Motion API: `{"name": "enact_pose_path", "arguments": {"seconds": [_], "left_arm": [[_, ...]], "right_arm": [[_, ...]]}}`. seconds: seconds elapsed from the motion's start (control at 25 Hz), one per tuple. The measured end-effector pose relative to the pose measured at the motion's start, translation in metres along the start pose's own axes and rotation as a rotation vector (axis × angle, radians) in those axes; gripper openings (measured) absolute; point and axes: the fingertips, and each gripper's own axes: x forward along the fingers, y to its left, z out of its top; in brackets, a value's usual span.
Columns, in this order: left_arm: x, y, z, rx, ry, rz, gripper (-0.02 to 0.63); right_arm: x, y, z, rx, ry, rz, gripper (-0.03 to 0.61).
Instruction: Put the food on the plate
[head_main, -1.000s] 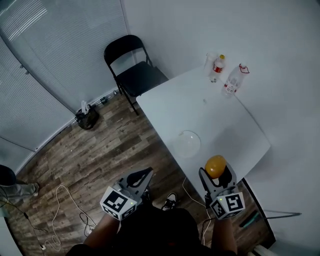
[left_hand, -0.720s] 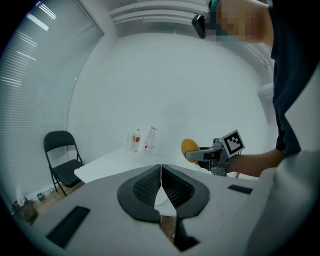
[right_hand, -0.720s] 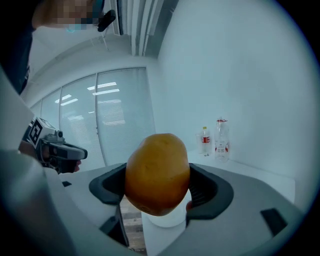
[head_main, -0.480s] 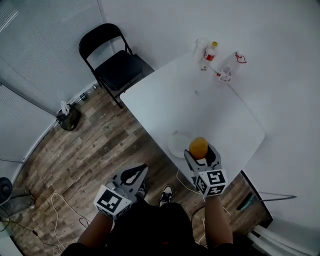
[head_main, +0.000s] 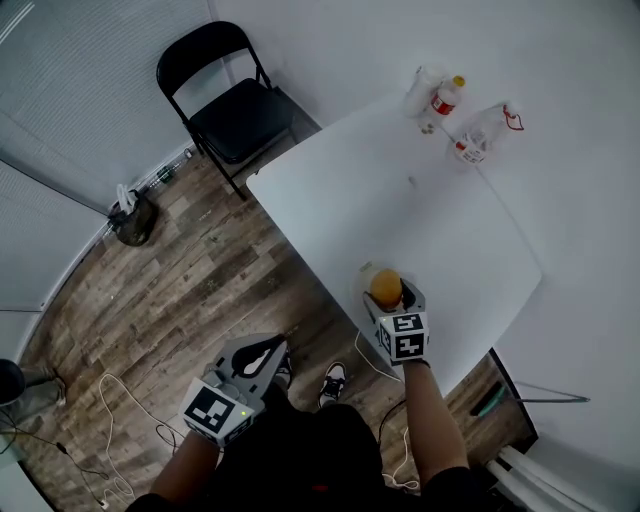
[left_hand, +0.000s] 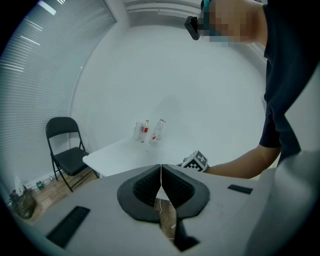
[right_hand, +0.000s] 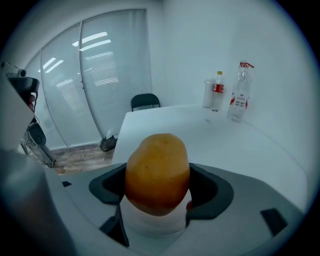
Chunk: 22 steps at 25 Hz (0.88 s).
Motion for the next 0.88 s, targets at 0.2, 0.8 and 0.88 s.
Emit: {"name": "enact_pose_path", "arguments": {"seconds": [0.2,0.8,0.88], "left_arm": [[0.002,0.006,-0.005,-0.014,0.014,0.012,0.023],[-0.006,-0.024,0.001,-0.031,-0.011,0.004,0.023],[-0.006,-0.034,0.005,-0.019,-0.022,-0.001,0.023]], "right_arm": [[0.014,0.000,-0.013,-0.028,0.064,-0.003,0.373],[-0.040,-0.007,0.025,0.007,-0.091,-0.024,0.374],[-0.074,-0.010,0.045,0.064,-0.199,-0.028,0.374]]}}
